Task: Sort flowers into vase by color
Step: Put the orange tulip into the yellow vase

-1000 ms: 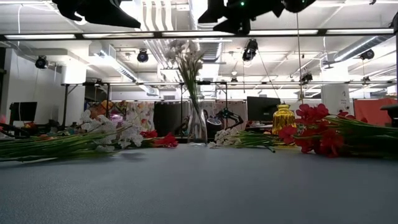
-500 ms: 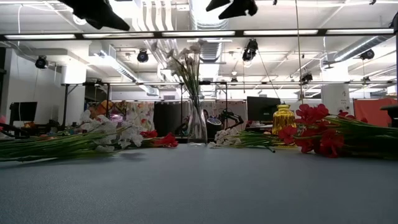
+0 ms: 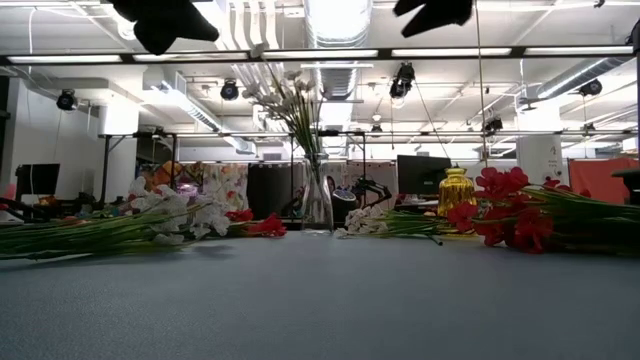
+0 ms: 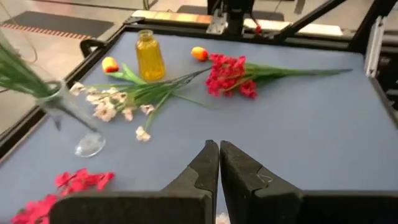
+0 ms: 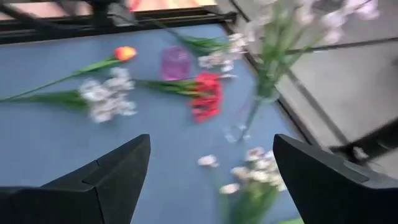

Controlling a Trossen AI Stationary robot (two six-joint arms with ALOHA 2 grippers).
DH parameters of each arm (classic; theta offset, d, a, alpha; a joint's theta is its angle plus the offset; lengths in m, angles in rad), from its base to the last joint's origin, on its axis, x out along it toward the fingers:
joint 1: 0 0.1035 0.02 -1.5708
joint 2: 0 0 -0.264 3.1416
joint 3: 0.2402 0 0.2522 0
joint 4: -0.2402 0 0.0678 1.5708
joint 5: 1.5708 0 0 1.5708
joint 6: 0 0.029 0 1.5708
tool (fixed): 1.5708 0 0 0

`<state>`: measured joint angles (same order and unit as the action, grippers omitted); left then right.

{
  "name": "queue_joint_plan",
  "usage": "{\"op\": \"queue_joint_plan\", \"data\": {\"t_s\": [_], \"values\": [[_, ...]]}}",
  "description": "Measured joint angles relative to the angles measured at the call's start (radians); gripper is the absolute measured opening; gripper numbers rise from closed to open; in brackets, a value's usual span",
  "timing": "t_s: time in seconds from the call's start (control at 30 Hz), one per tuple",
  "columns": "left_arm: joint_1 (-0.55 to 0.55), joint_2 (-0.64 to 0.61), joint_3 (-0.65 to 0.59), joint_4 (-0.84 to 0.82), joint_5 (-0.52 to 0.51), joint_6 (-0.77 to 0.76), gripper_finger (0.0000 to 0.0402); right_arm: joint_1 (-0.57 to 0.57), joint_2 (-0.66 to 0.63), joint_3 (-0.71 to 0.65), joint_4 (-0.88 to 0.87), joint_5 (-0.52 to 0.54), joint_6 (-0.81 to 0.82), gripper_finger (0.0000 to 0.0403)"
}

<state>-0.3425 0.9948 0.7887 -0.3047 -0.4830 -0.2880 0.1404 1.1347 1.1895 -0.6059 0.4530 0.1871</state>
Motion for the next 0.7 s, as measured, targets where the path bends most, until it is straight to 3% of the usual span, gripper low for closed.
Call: {"op": "queue_joint_plan", "data": {"t_s": [0.3, 0.7], "values": [[-0.025, 0.122, 0.000, 0.105, 0.002, -0.112, 0.0000, 0.236, -0.142, -0.288, 0.186, 0.046, 0.107, 0.0326], [-0.086, 0.214, 0.000, 0.147, 0.004, -0.401, 0.0000, 0.374, -0.131, -0.394, 0.194, 0.046, 0.179, 0.0325]]}}
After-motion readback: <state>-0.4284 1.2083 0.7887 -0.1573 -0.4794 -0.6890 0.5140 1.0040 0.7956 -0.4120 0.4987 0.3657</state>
